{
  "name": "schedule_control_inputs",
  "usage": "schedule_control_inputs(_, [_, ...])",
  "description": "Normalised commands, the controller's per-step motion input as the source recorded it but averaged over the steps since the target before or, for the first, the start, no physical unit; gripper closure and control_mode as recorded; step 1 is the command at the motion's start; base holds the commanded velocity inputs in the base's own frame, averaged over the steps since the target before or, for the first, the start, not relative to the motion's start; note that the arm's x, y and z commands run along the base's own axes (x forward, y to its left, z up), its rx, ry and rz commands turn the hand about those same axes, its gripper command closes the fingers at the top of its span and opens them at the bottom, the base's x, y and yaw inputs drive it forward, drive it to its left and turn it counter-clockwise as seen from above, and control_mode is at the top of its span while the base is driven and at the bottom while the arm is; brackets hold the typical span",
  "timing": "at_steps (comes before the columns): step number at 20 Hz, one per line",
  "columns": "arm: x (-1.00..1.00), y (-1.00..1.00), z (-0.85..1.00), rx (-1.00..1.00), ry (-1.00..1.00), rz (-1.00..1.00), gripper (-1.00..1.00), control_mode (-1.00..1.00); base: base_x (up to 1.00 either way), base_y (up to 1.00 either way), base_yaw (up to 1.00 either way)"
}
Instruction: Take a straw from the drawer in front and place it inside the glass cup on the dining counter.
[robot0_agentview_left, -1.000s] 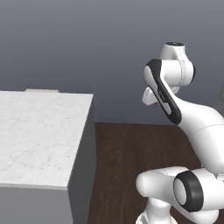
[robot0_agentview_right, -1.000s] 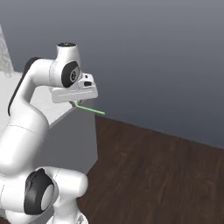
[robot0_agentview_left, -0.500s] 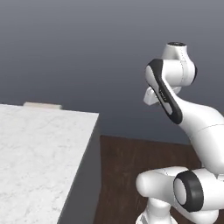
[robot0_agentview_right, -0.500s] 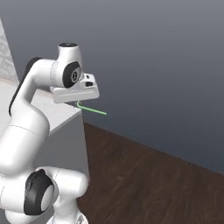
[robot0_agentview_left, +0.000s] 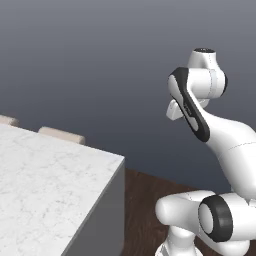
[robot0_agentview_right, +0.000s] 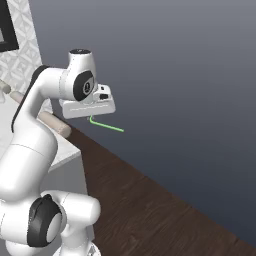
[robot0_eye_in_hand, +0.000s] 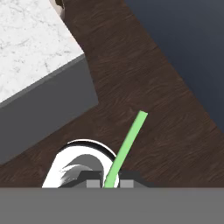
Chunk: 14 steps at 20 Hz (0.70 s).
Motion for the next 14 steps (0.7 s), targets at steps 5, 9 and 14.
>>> schedule_control_inputs(5, [0.0,0.0,0.0,0.0,0.0,0.0,1.0,1.0,1.0,-0.6,0.47])
schedule_control_inputs(9, [0.0,0.0,0.0,0.0,0.0,0.0,1.0,1.0,0.93,-0.66,0.48])
schedule_control_inputs(14, [0.0,0.0,0.0,0.0,0.0,0.0,1.0,1.0,0.88,-0.64,0.5])
